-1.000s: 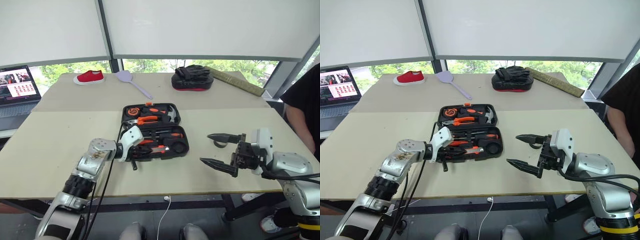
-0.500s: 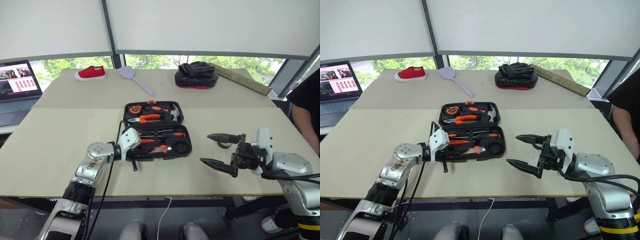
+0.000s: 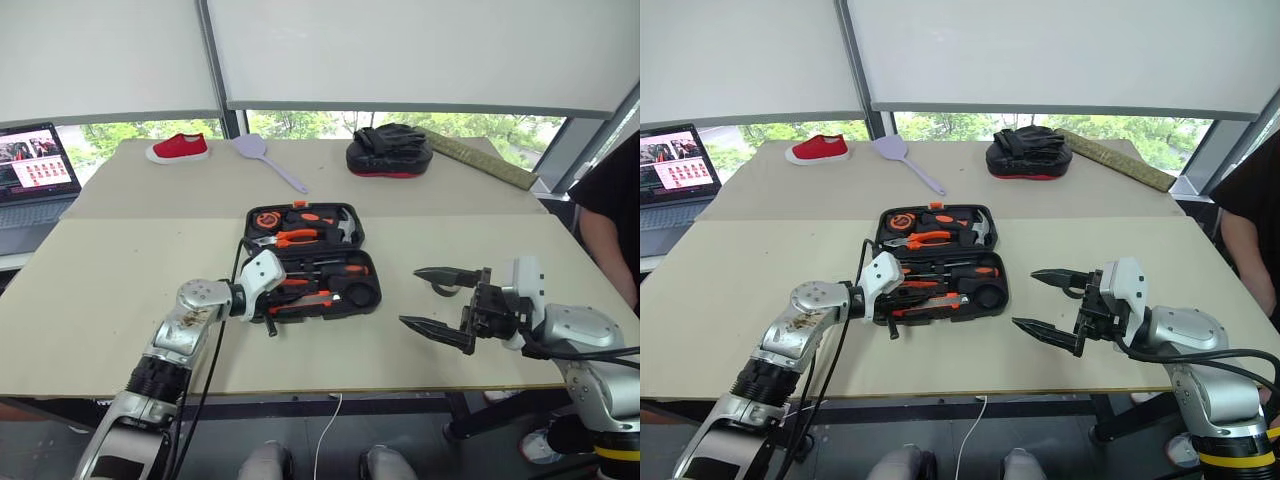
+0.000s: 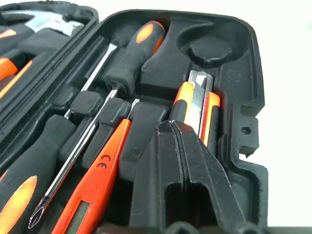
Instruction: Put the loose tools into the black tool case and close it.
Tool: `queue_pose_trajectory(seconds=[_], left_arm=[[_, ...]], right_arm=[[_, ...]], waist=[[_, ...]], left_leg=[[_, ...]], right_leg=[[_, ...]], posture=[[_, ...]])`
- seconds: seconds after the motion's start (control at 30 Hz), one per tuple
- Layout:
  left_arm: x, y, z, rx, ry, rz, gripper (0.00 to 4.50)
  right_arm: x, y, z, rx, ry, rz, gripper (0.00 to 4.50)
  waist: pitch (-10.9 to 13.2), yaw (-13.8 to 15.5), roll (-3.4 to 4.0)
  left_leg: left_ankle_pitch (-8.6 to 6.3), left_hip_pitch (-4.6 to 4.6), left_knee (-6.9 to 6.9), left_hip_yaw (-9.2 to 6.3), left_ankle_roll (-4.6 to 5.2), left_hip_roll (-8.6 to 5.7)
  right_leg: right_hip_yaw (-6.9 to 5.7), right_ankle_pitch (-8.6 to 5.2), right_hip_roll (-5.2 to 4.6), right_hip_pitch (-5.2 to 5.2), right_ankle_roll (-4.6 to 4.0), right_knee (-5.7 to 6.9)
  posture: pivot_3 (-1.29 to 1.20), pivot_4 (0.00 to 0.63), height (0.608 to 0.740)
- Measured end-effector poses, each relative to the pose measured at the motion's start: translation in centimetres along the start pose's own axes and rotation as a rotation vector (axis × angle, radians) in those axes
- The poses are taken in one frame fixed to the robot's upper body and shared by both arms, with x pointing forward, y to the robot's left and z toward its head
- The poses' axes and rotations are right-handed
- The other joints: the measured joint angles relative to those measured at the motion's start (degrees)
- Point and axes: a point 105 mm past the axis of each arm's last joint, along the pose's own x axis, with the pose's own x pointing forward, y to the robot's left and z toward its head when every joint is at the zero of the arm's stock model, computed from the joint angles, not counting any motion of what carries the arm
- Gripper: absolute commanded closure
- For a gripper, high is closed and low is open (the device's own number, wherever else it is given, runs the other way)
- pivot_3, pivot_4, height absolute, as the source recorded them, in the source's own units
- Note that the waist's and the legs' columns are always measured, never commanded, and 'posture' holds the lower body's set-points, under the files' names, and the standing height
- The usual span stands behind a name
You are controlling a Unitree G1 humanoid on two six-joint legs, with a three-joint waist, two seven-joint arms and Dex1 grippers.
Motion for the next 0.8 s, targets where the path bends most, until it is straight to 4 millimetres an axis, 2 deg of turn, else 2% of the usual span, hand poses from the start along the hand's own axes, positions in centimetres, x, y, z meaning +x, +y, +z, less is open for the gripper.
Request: queue_pose_trajectory(seconds=[0.17,0.27,0.37,0.47,0.57,0.7,0.77,0.8], left_arm=[[0.2,0.1,-0.3,-0.061,0.026,0.002,4.46],[0.1,0.2,-0.5,-0.052,0.015,0.011,4.46],[-0.3,0.1,-0.6,-0.016,-0.042,0.022,4.46],[-1.4,0.3,0.1,-0.069,-0.158,0.019,3.75],[-2.5,0.2,0.7,-0.104,-0.254,-0.005,2.64],[-6.0,0.0,3.2,-0.028,-0.398,-0.054,1.14],[-7.8,-0.2,3.6,-0.002,-0.432,-0.051,0.32],[-8.4,-0.4,3.6,0.000,-0.445,-0.049,0.06]], right_arm=[[0.1,-0.1,0.1,-0.001,-0.006,-0.004,0.00],[0.1,-0.1,0.1,-0.001,-0.007,-0.004,0.00],[0.1,0.0,0.0,0.002,-0.005,-0.006,0.00],[-0.4,0.3,-0.7,0.030,0.011,-0.025,0.00],[-1.6,-0.2,-1.1,0.056,0.010,-0.106,0.00],[-4.8,-0.6,-2.0,0.064,0.055,-0.253,0.00],[-6.8,-1.2,-3.2,0.052,0.075,-0.374,0.00],[-7.6,-1.3,-3.8,0.056,0.083,-0.418,0.00]], waist=[[-0.4,0.0,-0.07],[-0.4,-0.2,-0.10],[-0.4,-0.3,-0.10],[-0.4,-0.3,-0.14],[-0.3,-0.1,-0.23],[-0.2,0.3,-0.50],[-0.2,0.3,-0.51],[-0.2,0.3,-0.50]], left_leg=[[-0.01,0.37,-0.06,0.00,-0.01,0.03],[-0.26,0.47,-0.10,-0.04,-0.43,0.07],[-0.22,0.41,-0.15,-0.02,-0.36,0.07],[-0.05,0.16,-0.21,0.04,-0.06,0.07],[-0.07,-0.14,-0.20,0.04,-0.05,0.02],[-0.09,-0.25,-0.20,0.01,-0.05,0.03],[-0.09,-0.23,-0.19,0.00,-0.05,0.01],[-0.09,-0.23,-0.19,0.00,-0.05,0.02]], right_leg=[[0.02,-0.13,0.00,0.26,-0.14,-0.01],[0.02,-0.15,0.00,0.34,-0.19,-0.01],[0.06,-0.16,-0.01,0.23,-0.22,-0.01],[0.15,-0.13,0.02,-0.06,-0.23,0.01],[0.17,0.14,0.07,-0.28,-0.22,0.01],[-0.01,0.12,0.04,-0.23,-0.24,-0.11],[0.01,0.01,0.00,-0.22,-0.21,-0.12],[0.01,-0.04,-0.03,-0.22,-0.19,-0.12]], posture=[[0.00,0.150,0.740],[0.00,0.150,0.740],[0.00,0.150,0.740],[0.00,0.150,0.740],[0.00,0.150,0.740],[0.00,0.150,0.740],[0.00,0.150,0.740],[0.00,0.150,0.740]])
